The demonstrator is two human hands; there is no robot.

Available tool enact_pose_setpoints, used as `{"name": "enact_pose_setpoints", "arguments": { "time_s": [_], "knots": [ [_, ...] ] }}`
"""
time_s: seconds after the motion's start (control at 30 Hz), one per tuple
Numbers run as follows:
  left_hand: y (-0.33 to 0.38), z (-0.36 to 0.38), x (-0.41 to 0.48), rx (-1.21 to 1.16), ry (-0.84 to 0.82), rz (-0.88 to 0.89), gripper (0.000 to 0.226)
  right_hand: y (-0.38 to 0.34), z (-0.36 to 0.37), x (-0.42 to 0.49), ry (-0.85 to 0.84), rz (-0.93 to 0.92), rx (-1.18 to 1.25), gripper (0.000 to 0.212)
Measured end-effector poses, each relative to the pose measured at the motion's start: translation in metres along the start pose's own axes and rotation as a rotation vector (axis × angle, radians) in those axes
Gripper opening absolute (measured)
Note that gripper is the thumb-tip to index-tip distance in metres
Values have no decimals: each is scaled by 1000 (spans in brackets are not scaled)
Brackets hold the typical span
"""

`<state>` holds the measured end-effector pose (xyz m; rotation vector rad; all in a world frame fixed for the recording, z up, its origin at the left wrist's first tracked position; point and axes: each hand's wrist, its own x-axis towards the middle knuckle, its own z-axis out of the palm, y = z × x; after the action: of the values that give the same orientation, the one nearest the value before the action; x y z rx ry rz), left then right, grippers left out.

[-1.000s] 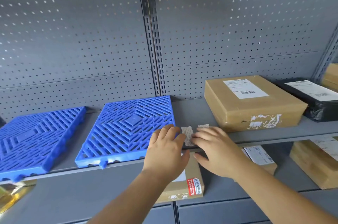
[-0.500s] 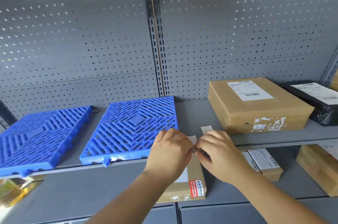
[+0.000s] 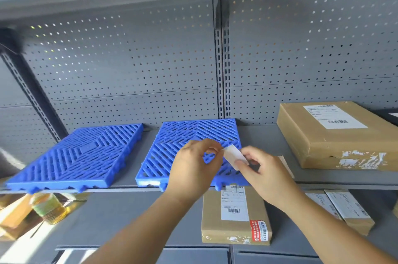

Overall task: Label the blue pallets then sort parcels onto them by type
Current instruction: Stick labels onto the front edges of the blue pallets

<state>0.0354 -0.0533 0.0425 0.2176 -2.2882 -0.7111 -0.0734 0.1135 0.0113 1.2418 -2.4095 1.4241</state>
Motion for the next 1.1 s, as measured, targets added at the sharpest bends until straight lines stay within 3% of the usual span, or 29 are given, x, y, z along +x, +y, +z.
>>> {"name": "enact_pose_setpoints", "arguments": {
  "time_s": [0.3, 0.4, 0.47, 0.73, 1.1],
  "knots": [
    [-76, -75, -2, 37, -57, -135, 17, -61, 75, 37, 19, -69, -71, 11],
    [-110, -113, -3, 53, -50, -59, 25, -93, 112, 50, 12, -174, -186, 5],
    [-135, -143, -2, 98, -30, 9, 15, -115, 141, 60, 10, -202, -240, 5],
    [-242, -241, -8, 172, -38, 42, 10, -189, 260, 87, 61, -183, -284, 5],
    [-335, -301, -24, 274, -40, 155, 14, -233, 352, 97, 84, -258, -436, 11]
  ]
}}
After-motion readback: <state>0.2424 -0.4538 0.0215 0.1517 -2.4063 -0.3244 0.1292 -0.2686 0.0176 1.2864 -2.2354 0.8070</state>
